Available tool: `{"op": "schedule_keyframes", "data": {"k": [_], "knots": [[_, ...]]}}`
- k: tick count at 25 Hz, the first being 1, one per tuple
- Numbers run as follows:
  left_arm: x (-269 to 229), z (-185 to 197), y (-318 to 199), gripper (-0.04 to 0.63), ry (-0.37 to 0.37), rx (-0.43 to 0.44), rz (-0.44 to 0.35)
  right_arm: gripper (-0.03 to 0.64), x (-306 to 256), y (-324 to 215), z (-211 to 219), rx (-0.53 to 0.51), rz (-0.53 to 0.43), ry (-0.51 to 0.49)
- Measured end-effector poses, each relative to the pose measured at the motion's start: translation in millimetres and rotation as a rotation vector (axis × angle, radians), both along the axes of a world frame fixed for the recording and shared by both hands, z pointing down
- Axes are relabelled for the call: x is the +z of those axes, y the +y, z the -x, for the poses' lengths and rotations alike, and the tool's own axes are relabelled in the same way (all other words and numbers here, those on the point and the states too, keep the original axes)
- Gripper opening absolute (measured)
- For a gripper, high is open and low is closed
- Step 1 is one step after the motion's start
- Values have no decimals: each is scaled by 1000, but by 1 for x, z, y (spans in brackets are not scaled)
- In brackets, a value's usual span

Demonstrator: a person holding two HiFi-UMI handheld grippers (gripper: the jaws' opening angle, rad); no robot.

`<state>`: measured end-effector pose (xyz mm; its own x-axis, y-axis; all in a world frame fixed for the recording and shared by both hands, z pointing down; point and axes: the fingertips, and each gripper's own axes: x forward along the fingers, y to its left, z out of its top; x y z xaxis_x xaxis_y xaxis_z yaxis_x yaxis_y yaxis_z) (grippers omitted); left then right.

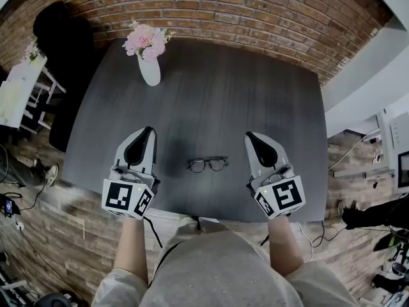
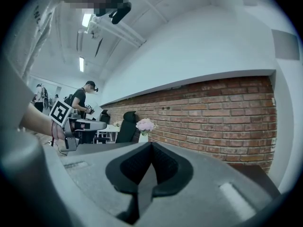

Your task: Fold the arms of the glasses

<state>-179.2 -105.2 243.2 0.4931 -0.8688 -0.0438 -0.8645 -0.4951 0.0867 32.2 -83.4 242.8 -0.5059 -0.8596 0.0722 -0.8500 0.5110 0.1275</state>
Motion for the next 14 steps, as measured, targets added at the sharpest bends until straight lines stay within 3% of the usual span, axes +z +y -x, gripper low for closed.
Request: {"op": "schedule_keyframes", "data": {"k": [14], "knots": [[5,-1,3,17,-9,3,11,-2,3,3,-2,9,3,-12]]}}
